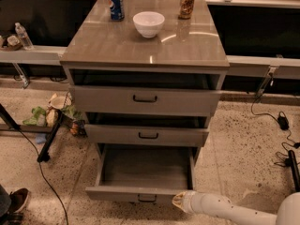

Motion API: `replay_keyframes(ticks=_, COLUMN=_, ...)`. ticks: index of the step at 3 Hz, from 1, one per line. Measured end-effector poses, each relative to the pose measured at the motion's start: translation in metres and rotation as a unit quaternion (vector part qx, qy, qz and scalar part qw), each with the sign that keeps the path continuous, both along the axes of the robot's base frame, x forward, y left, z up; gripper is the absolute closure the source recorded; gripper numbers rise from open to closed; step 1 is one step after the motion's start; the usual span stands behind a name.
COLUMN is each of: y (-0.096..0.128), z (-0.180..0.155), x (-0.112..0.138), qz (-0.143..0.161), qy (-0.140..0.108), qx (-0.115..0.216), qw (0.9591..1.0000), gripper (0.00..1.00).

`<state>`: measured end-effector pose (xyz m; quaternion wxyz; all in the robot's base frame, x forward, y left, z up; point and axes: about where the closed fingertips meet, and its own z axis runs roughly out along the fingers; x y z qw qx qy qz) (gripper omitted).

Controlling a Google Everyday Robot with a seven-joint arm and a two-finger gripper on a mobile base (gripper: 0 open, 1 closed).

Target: Close bottom drawer

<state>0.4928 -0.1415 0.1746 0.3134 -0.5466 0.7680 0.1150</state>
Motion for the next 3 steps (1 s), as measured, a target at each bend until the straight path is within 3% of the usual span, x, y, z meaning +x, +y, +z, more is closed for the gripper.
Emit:
replay_keyframes(ticks=1, y=-0.005, z=-0.008, x=0.019, qz=-0.007, qy=-0.019, qx=-0.009, qw=0.9998, gripper=1.00)
replay_keyframes(ticks=2, y=-0.017, z=-0.006, x=0.050, qz=-0.019, qy=-0.054, qx=-0.025, qw=0.9980, gripper=1.00)
replay_keyframes(ticks=3, y=-0.033, z=0.003, x=0.090, qz=-0.036, qy=-0.102, qx=-0.041, qw=0.9933, gripper=1.00)
